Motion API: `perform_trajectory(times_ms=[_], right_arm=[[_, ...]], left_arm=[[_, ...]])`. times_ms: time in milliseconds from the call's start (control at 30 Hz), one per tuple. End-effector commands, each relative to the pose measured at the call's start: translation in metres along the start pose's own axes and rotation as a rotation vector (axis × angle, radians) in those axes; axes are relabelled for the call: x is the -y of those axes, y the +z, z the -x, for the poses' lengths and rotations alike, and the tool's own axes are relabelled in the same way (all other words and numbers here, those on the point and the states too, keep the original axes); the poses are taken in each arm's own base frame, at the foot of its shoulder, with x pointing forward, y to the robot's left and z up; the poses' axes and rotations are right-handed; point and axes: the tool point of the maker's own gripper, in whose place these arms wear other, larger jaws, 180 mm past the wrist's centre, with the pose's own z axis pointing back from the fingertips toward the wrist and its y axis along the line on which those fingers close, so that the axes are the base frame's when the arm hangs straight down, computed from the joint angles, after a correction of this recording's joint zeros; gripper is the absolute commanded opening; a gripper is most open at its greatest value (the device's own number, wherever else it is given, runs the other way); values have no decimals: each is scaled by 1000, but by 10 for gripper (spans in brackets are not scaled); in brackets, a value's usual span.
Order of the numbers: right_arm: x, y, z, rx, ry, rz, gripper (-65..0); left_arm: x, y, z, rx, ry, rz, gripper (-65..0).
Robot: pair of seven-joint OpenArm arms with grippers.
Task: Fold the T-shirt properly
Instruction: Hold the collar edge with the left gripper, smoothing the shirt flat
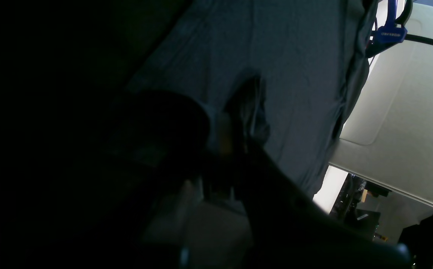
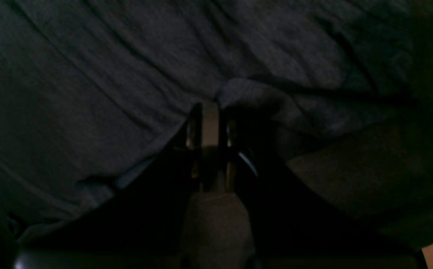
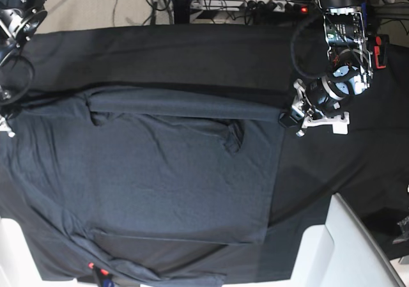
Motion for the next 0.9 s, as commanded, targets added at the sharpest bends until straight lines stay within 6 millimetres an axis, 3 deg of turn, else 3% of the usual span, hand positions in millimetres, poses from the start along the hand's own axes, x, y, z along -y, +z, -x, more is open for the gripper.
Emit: perform_trajectory(times_ms=[0,333,867], right_arm=[[-1,8,-20,47,4,-3,-650],[-4,-1,-10,5,-11,-14,-650],[-16,-6,-6,-14,68,-5,-650]], left_arm=[[11,2,-9,20,-14,31,-650],[-7,-3,-2,-6,27,-5,-650],[1,-6,-7,1,20,9,-650]])
